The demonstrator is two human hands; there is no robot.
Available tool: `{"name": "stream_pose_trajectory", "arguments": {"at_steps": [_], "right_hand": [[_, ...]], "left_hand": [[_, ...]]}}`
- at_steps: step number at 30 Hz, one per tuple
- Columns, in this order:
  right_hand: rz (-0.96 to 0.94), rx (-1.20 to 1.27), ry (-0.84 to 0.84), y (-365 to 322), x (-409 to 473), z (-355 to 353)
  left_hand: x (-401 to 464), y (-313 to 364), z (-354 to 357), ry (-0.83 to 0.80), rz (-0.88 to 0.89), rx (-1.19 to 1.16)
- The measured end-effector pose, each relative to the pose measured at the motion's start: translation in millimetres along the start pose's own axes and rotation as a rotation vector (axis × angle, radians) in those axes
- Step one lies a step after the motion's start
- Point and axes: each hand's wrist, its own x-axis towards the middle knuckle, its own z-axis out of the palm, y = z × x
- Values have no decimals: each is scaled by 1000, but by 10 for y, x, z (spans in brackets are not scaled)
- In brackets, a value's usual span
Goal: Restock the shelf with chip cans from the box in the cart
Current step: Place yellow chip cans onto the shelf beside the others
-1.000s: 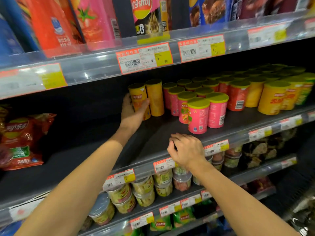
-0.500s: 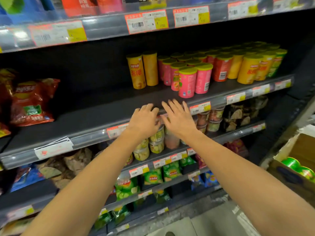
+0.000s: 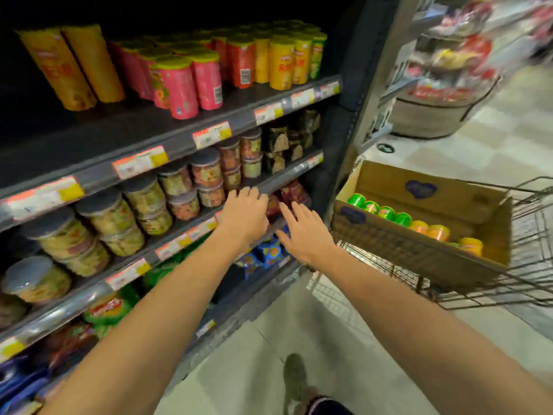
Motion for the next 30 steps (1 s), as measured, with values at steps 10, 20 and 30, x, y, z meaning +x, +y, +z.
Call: {"name": "stream_pose_trajectory", "arguments": {"at_steps": [10, 20, 30], "right_hand": [[352, 65, 39, 1683, -679, 25], [647, 181, 54, 3552, -1389, 332], [818, 314, 23, 4700, -1444, 640]], "left_hand": [[992, 1810, -91, 12, 375, -52], [1997, 3801, 178, -93, 606, -20], [2736, 4778, 667, -239, 656, -62]]}}
